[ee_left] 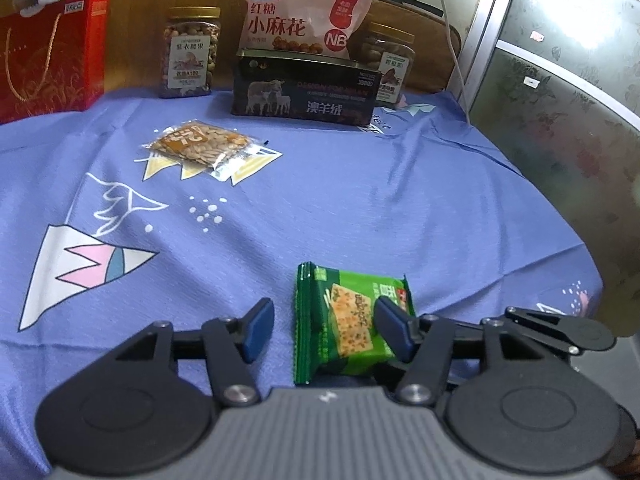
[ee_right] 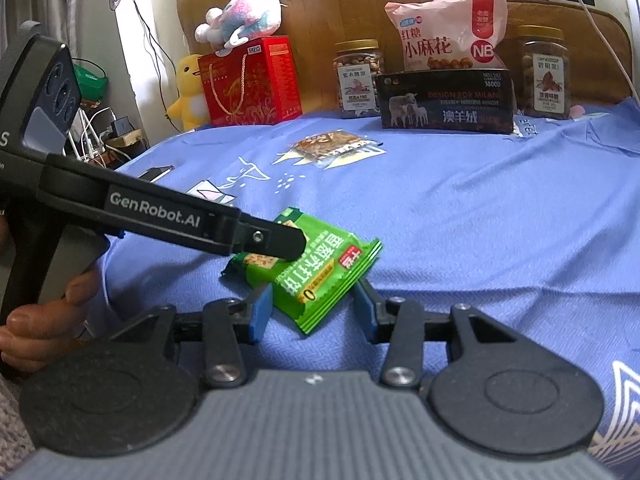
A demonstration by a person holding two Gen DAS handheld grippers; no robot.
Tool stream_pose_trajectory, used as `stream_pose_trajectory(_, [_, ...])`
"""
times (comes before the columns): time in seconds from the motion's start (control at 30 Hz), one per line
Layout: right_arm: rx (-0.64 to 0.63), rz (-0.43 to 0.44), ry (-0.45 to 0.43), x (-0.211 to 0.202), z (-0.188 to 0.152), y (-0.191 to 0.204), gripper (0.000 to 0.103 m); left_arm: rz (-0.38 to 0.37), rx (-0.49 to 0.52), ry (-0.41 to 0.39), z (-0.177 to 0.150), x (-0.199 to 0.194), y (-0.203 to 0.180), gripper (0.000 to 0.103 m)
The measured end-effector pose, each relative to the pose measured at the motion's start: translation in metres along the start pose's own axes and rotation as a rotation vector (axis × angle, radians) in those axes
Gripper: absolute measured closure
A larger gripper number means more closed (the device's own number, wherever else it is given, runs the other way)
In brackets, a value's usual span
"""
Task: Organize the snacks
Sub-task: 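Move the left tool to the green biscuit packet, then close the left tool on the green biscuit packet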
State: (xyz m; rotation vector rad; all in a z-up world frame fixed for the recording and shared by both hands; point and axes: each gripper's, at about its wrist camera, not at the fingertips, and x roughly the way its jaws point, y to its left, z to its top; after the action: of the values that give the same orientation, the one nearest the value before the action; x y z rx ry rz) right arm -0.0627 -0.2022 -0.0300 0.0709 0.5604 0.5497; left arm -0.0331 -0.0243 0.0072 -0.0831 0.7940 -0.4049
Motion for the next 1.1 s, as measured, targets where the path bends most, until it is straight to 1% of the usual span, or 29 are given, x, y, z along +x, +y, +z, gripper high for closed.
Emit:
stream_pose_trajectory(0.13, [-0.002, -0.003, 0.0, 0.0005, -0.0001, 0.0004, 0.055, 0.018, 0.01, -0.005, -0.0007, -0.001, -0.0026, 0.043])
stream_pose_trajectory(0.53, [-0.01, -0.011, -0.003, 0.0007, -0.0005, 0.0014, 0.053, 0.03, 0.01, -0.008, -0.0015, -0.0011, -0.0038, 0.039])
stream_pose_trajectory(0.67, [-0.029, -0.043, -0.018, -0.0006, -0.0007, 0.0038, 0.046, 0.031, 0.012, -0.009, -0.0015, -0.0012, -0.003, 0.039])
stream_pose_trajectory(0.77, [-0.028, -0.046, -0.018, -0.0003, -0.001, 0.0022, 0.045, 0.03, 0.011, -0.008, -0.0015, -0.0013, -0.003, 0.038])
stream_pose_trajectory(0.93, [-0.052, -0.055, -0.018, 0.0007, -0.0015, 0.0047, 0.044, 0.031, 0.007, -0.009, -0.0013, -0.0007, -0.001, 0.034])
stream_pose_trajectory(1.1, [-0.084, -0.064, -0.017, 0.005, -0.0016, 0.0077, 0.042, 0.01, -0.007, -0.011, -0.0022, 0.0002, 0.0061, 0.032])
